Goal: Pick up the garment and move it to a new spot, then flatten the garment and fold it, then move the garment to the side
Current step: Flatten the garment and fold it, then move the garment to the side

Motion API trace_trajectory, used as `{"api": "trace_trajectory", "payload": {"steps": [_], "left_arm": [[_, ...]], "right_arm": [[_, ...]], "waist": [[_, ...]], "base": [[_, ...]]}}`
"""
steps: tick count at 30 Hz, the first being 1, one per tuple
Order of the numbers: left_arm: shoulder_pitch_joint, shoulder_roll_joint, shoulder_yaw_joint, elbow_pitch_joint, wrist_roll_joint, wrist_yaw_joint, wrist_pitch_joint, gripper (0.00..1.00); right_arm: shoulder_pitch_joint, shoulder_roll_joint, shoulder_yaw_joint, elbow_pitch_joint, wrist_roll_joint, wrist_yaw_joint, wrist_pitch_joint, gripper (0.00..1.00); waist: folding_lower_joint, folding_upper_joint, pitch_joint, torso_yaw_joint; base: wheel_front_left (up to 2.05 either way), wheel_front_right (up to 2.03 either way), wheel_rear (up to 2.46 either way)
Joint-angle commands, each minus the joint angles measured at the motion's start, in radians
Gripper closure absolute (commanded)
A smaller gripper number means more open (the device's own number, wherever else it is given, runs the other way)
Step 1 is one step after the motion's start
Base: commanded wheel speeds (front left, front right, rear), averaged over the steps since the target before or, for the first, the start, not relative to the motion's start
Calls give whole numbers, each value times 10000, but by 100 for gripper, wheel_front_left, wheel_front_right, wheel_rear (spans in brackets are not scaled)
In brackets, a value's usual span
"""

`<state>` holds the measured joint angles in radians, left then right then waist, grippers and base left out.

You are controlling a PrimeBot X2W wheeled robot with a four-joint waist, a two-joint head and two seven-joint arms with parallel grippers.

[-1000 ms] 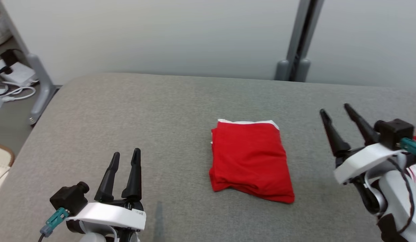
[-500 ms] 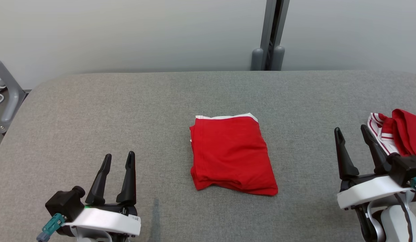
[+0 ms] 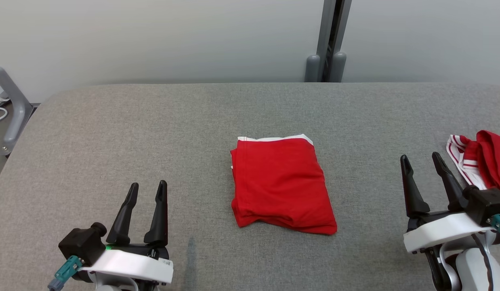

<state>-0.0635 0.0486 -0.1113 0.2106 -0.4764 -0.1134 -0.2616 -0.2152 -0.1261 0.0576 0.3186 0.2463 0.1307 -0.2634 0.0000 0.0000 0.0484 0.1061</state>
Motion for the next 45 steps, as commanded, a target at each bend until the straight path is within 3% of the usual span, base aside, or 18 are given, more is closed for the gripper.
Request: {"api": "trace_trajectory", "payload": {"steps": [1,11,29,45], "left_arm": [[107,47,10,-34,43,22,-30,0],[-84,46,-229,-40,81,26,-30,0],[-800,47,-1405,317,-10,75,-30,0],[-860,46,-1806,287,-141,204,-30,0]], "right_arm": [[17,-27,-8,34,23,-1,-22,0],[-129,-105,86,206,279,-1,230,0],[-1910,-1521,2771,2241,5150,0,3101,0],[-2524,-1426,3550,3434,8035,0,4757,0]], "waist": [[0,0,8,15],[0,0,272,318],[0,0,1442,1695],[0,0,1540,2440]], "base": [[0,0,0],[0,0,0],[0,0,0],[0,0,0]]}}
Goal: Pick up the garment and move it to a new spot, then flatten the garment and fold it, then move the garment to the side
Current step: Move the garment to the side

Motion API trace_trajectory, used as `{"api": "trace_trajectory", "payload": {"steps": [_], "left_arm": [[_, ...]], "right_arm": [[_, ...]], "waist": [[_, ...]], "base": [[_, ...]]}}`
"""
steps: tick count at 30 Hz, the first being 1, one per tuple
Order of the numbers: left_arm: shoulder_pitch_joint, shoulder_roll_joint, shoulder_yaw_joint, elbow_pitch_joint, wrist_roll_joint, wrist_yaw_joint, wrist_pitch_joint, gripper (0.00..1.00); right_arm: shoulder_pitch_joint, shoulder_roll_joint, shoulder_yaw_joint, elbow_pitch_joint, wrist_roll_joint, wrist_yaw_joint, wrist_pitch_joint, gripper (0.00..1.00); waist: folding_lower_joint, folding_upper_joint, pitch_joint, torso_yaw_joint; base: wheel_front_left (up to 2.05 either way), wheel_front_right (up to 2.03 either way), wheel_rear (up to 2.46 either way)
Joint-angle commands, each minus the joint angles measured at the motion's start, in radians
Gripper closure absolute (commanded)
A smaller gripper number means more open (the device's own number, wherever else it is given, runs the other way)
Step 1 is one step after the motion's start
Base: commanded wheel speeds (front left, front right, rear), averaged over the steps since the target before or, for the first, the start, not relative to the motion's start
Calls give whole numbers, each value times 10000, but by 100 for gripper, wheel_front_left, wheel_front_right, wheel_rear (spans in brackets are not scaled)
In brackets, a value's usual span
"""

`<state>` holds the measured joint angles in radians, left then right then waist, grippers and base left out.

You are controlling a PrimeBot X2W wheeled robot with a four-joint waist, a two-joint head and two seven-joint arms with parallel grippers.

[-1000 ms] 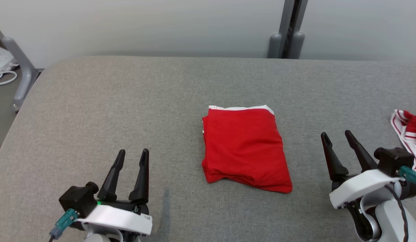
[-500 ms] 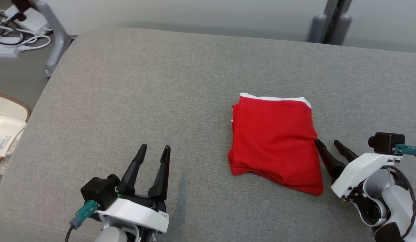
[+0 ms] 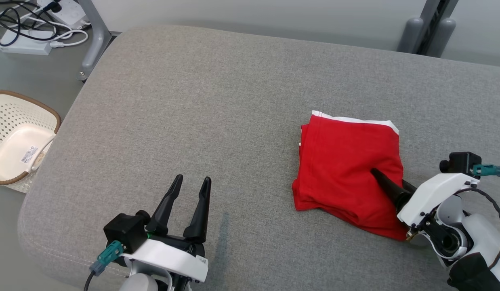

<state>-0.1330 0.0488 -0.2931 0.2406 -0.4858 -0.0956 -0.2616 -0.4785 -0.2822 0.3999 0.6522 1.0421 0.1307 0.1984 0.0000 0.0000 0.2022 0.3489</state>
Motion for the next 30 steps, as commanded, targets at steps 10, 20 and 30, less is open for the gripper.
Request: {"api": "trace_trajectory", "payload": {"steps": [10,20,30], "left_arm": [[-246,42,-70,-18,-105,79,-30,0],[-259,39,-78,-30,166,28,-30,0],[-815,42,-634,44,536,-136,-30,0]], "right_arm": [[-233,-80,1089,249,360,-1,400,100],[-870,-896,2199,-12,-339,-1,-822,100],[-2104,-2759,4018,-943,-2178,-1,-1089,100]], "waist": [[0,0,76,134],[0,0,-60,-296],[0,0,265,-1931]], "base": [[0,0,0],[0,0,0],[0,0,0]]}}
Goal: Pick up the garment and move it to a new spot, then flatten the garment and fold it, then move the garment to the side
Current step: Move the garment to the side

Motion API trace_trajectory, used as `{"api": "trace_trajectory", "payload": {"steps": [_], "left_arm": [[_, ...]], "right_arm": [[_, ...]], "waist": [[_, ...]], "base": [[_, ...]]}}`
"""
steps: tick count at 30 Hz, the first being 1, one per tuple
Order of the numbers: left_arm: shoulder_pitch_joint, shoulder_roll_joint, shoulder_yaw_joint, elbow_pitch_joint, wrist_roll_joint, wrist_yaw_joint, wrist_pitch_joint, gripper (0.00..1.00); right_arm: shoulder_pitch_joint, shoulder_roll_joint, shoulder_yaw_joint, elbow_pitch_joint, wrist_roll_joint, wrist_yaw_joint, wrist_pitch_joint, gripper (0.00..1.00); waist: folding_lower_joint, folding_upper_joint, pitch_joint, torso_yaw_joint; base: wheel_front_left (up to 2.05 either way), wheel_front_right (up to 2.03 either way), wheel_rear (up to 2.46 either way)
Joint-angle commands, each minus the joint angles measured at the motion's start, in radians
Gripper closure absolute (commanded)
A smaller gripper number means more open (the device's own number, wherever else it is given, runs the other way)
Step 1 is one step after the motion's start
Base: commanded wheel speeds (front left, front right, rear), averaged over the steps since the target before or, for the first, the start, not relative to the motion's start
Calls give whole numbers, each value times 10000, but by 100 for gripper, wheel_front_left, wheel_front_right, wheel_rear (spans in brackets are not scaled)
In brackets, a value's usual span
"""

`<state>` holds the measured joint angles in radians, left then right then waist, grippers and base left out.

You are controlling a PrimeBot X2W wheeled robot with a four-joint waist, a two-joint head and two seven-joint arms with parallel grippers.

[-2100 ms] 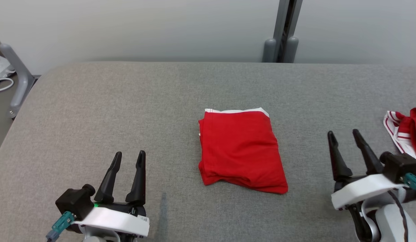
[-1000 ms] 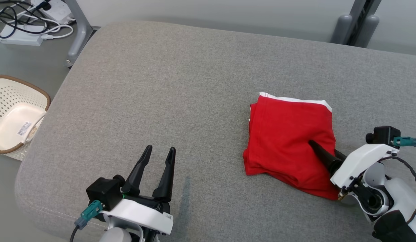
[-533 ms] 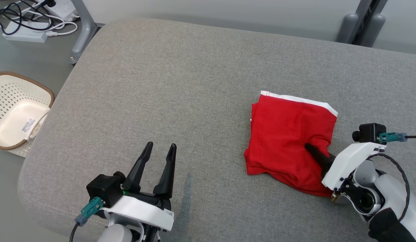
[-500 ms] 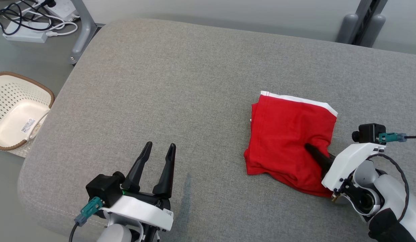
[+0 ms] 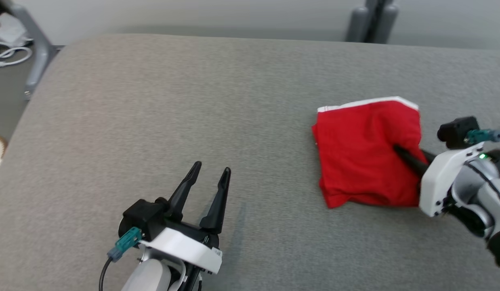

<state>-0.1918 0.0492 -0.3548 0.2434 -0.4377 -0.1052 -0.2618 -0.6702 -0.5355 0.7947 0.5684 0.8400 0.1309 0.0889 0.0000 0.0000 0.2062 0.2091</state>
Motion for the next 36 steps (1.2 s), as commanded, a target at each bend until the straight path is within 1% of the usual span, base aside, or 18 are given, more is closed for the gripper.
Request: {"api": "trace_trajectory", "payload": {"steps": [1,3,6,7,8,13,18,21,24,33,36], "left_arm": [[-346,35,-119,33,70,-72,-29,0],[-593,40,-307,51,145,-98,-29,0],[-1037,43,-605,49,120,-151,-29,0],[-1037,43,-605,49,120,-151,-29,0],[-1190,43,-700,47,91,-148,-30,0],[-1973,45,-1139,44,-44,-199,-29,0],[-2552,48,-1543,164,-156,-250,-29,0],[-2806,45,-1678,211,-153,-257,-29,0],[-2984,46,-1742,273,-163,-252,-29,0],[-3188,79,-1805,379,-325,-249,-4,0],[-3102,95,-1856,376,-430,-249,-1,0]], "right_arm": [[-336,-474,172,-291,-299,-3,28,100],[-687,-978,375,-736,-585,-3,129,100],[-1209,-1948,537,-1439,-1020,-3,262,100],[-1209,-1948,537,-1439,-1020,-3,262,100],[-1370,-2269,539,-1674,-1137,-5,323,100],[-1896,-3904,131,-2705,-1370,-5,541,100],[-1925,-5263,-325,-3125,-1329,-5,703,100],[-1852,-5748,-475,-2950,-1283,-5,737,100],[-1805,-6197,-444,-2588,-1524,-5,777,100],[-1399,-7224,-633,-1293,-1426,-5,802,100],[-1205,-7474,-770,-808,-1392,-5,1017,100]], "waist": [[0,0,323,-717],[0,0,566,-1110],[0,0,992,-1616],[0,0,992,-1616],[0,0,1140,-1769],[0,0,1976,-2352],[0,0,2610,-2563],[0,0,2936,-2541],[0,0,3223,-2419],[0,0,3866,-1601],[0,0,3957,-1370]], "base": [[0,0,0],[0,0,0],[0,0,0],[0,0,0],[0,0,0],[0,0,0],[0,0,0],[0,0,0],[0,0,0],[0,0,0],[0,0,0]]}}
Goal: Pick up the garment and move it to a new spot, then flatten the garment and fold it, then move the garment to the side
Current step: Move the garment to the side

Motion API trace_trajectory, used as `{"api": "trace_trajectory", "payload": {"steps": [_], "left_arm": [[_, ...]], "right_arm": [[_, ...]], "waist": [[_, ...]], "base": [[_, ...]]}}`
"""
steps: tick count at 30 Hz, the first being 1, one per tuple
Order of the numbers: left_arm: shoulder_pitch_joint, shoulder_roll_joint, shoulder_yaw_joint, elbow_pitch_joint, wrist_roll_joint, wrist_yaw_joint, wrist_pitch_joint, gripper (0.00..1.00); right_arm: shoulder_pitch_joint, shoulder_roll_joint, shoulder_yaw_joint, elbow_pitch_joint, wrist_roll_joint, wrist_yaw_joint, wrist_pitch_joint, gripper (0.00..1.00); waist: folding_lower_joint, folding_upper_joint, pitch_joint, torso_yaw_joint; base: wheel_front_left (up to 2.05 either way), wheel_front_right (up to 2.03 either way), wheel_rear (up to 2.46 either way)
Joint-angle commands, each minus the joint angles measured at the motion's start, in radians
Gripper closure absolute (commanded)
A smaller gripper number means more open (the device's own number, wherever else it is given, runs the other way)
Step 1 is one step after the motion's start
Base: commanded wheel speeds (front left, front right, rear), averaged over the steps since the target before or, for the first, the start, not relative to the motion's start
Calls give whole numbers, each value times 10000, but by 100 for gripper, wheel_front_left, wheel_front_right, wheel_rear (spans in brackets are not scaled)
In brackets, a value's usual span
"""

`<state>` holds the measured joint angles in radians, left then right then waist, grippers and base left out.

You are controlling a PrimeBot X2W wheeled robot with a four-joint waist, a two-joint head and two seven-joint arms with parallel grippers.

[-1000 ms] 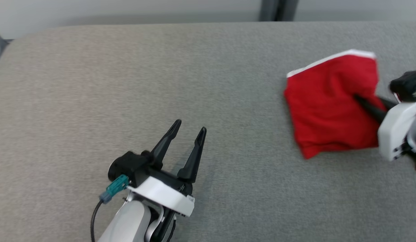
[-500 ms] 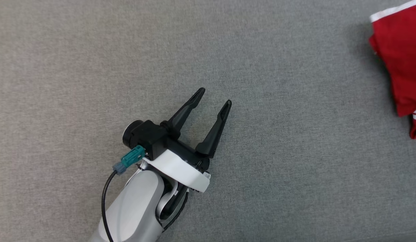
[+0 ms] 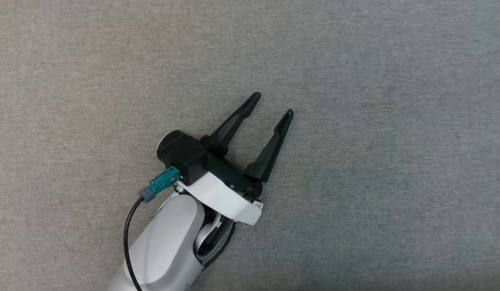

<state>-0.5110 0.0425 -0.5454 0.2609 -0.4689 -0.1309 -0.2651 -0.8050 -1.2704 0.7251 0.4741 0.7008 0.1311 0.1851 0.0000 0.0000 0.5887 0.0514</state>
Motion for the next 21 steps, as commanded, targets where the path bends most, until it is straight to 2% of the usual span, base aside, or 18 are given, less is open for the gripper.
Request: {"api": "trace_trajectory", "payload": {"steps": [1,7,9,10,11,12,21], "left_arm": [[112,166,12,181,-144,8,38,0],[87,180,-198,85,-224,8,39,0],[44,193,-192,43,-249,8,39,0],[31,195,-198,29,-274,8,39,0],[21,194,-201,20,-289,8,39,0],[21,194,-198,23,-301,8,41,0],[257,134,-103,127,-224,6,27,0]], "right_arm": [[161,-140,-182,281,82,-7,80,100],[474,-108,-622,967,402,-7,311,100],[563,-52,-735,1103,414,-7,304,53],[600,-14,-765,1132,383,-7,317,11],[590,5,-840,1144,327,-7,239,9],[579,54,-925,1189,319,-7,178,0],[395,493,-1434,1739,-236,-7,591,0]], "waist": [[0,0,156,271],[0,0,314,609],[0,0,350,681],[0,0,358,708],[0,0,359,725],[0,0,343,733],[0,0,-295,567]], "base": [[0,0,0],[0,0,0],[0,0,0],[0,0,0],[0,0,0],[0,0,0],[0,0,0]]}}
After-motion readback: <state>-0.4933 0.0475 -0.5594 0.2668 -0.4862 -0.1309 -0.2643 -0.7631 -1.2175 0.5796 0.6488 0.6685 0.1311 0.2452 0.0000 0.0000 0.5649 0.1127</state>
